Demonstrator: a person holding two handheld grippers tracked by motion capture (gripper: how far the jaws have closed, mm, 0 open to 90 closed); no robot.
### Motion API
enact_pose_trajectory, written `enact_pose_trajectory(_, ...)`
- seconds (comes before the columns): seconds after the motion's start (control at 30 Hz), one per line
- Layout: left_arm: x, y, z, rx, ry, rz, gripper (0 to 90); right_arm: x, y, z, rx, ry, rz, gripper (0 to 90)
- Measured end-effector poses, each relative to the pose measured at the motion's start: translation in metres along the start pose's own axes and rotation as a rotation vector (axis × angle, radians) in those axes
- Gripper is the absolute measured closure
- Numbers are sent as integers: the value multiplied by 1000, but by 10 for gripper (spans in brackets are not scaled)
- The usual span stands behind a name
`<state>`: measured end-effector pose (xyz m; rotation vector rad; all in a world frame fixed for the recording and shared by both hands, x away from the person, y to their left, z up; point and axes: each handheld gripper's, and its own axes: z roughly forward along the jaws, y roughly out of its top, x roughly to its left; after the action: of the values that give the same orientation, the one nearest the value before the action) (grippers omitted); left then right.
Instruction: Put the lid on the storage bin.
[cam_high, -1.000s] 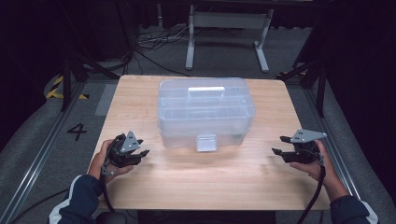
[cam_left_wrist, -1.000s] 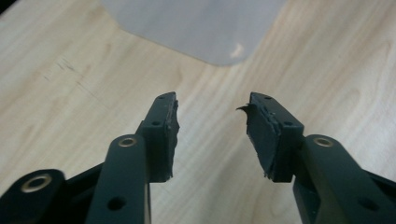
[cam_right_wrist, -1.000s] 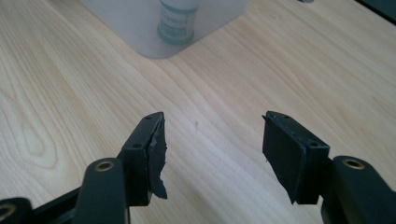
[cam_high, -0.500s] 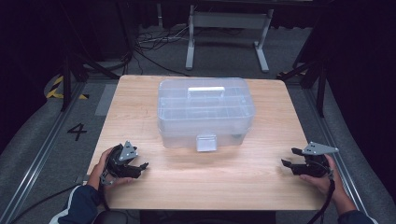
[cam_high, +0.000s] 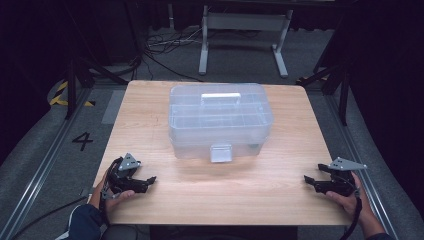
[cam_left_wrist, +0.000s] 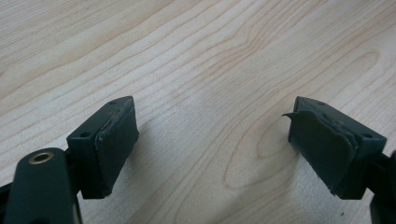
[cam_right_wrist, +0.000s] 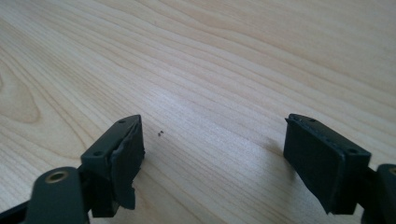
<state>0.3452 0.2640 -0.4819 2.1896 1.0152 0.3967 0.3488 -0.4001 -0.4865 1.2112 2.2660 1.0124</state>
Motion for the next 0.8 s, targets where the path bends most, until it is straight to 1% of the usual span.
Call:
enact_pose_trajectory(0.03,0,0,0,0,1,-1,159,-1,0,0,-1,0,8,199)
enact_pose_trajectory(0.37,0,0,0,1,9,-7,151,0,0,1,3,0,6,191)
enact_pose_trajectory(0.57,0,1,1,0,16,-16,150,-1,1,1,2,-10,13,190)
enact_pose_trajectory(0.73,0,1,1,0,21,-15,150,-1,1,2,2,-18,20,190)
enact_pose_trajectory(0.8,0,1,1,2,17,-23,150,-1,1,2,2,-19,20,190)
